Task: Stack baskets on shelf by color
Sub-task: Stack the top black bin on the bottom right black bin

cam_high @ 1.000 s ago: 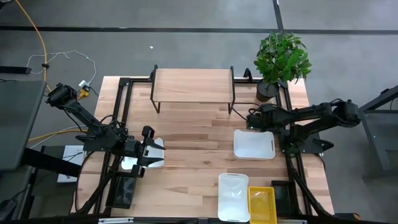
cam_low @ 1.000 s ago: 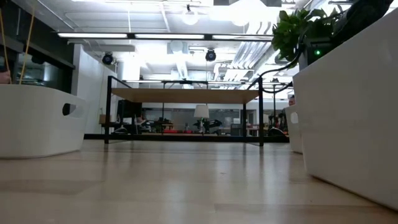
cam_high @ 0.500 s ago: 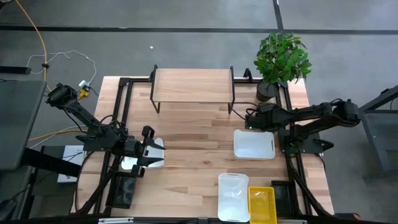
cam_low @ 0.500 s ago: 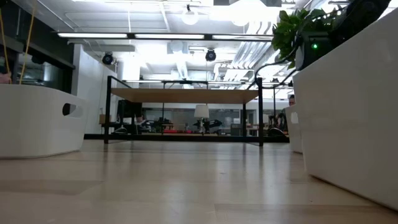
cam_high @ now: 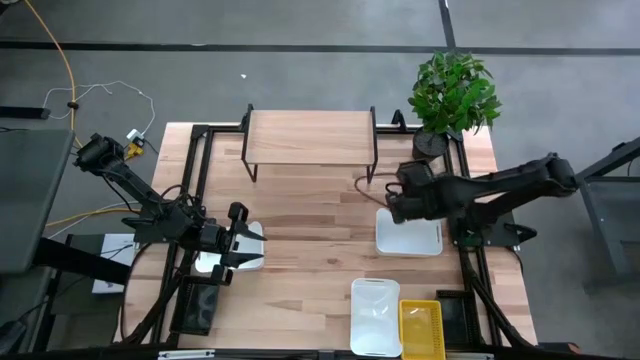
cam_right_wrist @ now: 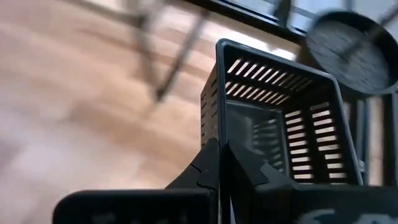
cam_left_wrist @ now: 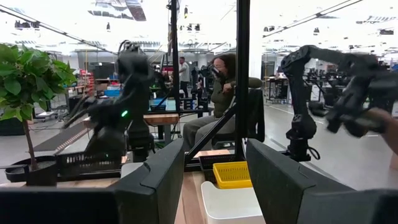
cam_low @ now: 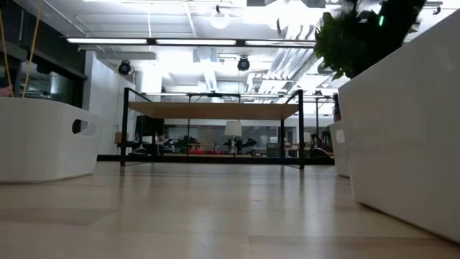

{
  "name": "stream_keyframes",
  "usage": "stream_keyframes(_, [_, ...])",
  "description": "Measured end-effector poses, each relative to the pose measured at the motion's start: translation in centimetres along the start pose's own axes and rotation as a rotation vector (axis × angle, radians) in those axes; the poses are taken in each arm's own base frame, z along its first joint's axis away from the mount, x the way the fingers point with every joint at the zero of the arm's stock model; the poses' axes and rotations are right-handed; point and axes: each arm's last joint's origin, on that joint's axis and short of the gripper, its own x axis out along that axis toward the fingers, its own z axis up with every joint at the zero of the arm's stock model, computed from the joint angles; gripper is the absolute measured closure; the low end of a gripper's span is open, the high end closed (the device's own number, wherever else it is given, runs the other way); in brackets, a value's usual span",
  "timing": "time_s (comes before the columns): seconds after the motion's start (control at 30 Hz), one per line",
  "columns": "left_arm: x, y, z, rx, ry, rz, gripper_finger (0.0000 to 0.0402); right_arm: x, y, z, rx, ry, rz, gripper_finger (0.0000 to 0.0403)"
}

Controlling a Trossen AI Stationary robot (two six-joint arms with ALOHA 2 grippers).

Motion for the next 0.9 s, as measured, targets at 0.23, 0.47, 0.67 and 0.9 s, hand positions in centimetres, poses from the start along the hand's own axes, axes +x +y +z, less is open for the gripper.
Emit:
stream_keyframes(0.23, [0.0,0.0,0.0,0.0,0.0,0.0,0.0241,-8.9,2.2,-1.1,-0.168,0.002,0.402,0.0402])
stream_keyframes(0.47, [0.0,0.0,0.0,0.0,0.0,0.0,0.0241,-15.1,2.0,-6.1,-0.323,0.225,0.791,0.0402])
stream_keyframes(0.67, [0.0,0.0,0.0,0.001,0.0,0.0,0.0241,-18.2,2.0,-10.7,-0.283,0.481,0.83,0.0402])
stream_keyframes(0.9, [0.0,0.0,0.0,0.0,-0.001,0.0,0.0241,-21.1,2.6,-12.3,-0.166,0.746,0.492,0.0402])
